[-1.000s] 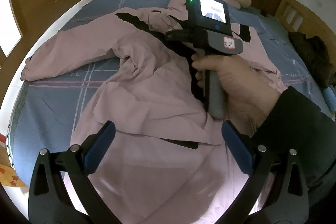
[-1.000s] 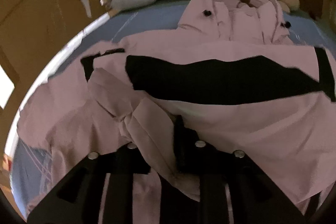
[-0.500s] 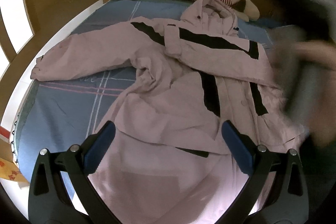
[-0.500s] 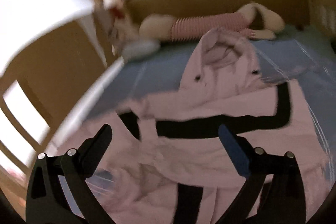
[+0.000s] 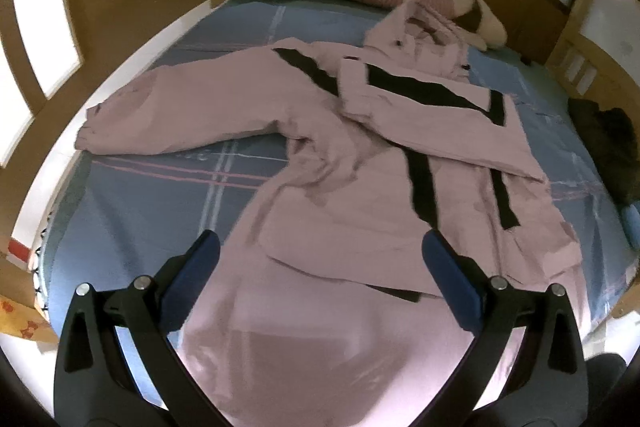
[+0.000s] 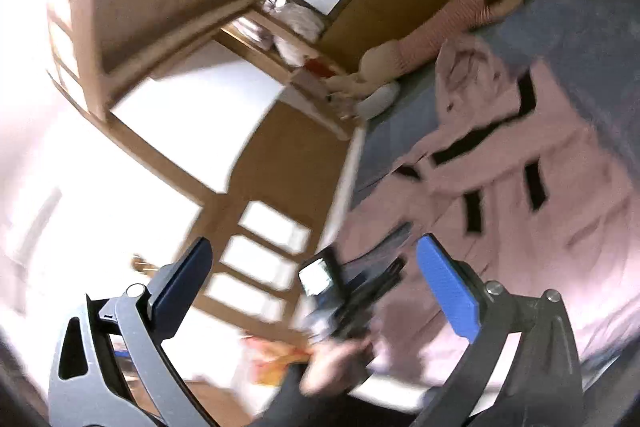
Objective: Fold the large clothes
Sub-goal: 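Withdraw the right tool away from the jacket, then move the left tool to the cuff of the other sleeve, then close the left tool on the other sleeve cuff, then lift the sleeve with the left tool toward the jacket front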
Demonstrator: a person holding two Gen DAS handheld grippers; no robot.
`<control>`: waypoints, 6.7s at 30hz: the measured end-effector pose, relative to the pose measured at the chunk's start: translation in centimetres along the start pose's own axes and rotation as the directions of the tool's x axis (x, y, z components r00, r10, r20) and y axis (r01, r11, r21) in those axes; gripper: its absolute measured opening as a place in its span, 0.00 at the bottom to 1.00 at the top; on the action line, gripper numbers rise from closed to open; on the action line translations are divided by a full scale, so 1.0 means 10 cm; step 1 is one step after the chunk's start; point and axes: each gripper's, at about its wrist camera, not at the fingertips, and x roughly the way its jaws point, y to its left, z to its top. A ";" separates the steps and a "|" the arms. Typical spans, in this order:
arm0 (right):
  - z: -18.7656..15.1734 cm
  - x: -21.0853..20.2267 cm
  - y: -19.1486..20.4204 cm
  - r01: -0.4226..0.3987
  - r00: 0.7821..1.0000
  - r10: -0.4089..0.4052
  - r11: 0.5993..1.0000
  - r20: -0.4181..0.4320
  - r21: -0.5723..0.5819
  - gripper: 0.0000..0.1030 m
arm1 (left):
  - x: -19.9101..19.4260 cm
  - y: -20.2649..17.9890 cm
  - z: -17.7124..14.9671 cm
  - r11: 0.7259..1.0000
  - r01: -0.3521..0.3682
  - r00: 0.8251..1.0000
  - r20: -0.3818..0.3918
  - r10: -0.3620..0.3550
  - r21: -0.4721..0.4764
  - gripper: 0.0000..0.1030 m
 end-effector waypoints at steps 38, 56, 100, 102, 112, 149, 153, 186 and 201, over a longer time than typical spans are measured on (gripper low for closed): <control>0.00 -0.55 -0.62 -0.512 0.844 0.535 0.789 0.029 0.341 0.99 | 0.20 0.62 0.32 0.980 -0.109 0.994 -0.027 0.106 -0.165 0.98; -0.54 -0.49 -1.21 0.829 0.497 -0.617 0.132 0.610 -0.543 0.99 | 0.00 0.79 0.25 0.989 -0.074 0.997 -0.003 0.074 -0.132 0.98; -0.08 -0.10 -1.60 0.814 0.578 -0.685 0.454 0.442 -0.362 0.99 | 1.63 3.52 0.28 0.363 0.564 0.824 0.481 -0.299 -0.741 0.96; -0.08 -0.08 -1.61 0.819 0.571 -0.692 0.444 0.443 -0.363 0.99 | 1.64 3.55 0.29 0.356 0.567 0.823 0.497 -0.273 -0.743 0.96; -0.04 0.04 -1.71 0.839 0.535 -0.729 0.401 0.427 -0.367 0.99 | 1.55 3.62 0.28 0.329 0.353 0.935 0.312 -0.170 -0.876 0.96; -0.07 0.08 -1.71 0.848 0.517 -0.737 0.371 0.436 -0.379 0.99 | 0.97 3.37 1.10 0.633 0.343 0.889 0.457 0.019 -0.694 0.03; -0.07 0.02 -1.69 0.849 0.520 -0.730 0.382 0.444 -0.365 0.99 | 0.77 3.18 1.28 0.683 0.351 0.873 0.487 0.008 -0.641 0.03; -0.09 -0.38 -1.76 0.849 0.527 -0.717 0.416 0.457 -0.327 0.99 | -0.43 0.11 2.21 0.929 0.363 0.727 0.646 -0.233 -0.074 0.03; -0.15 -0.51 -1.77 0.842 0.533 -0.717 0.400 0.449 -0.362 0.99 | -0.12 -1.05 2.08 0.968 0.207 0.787 0.563 -0.253 0.146 0.03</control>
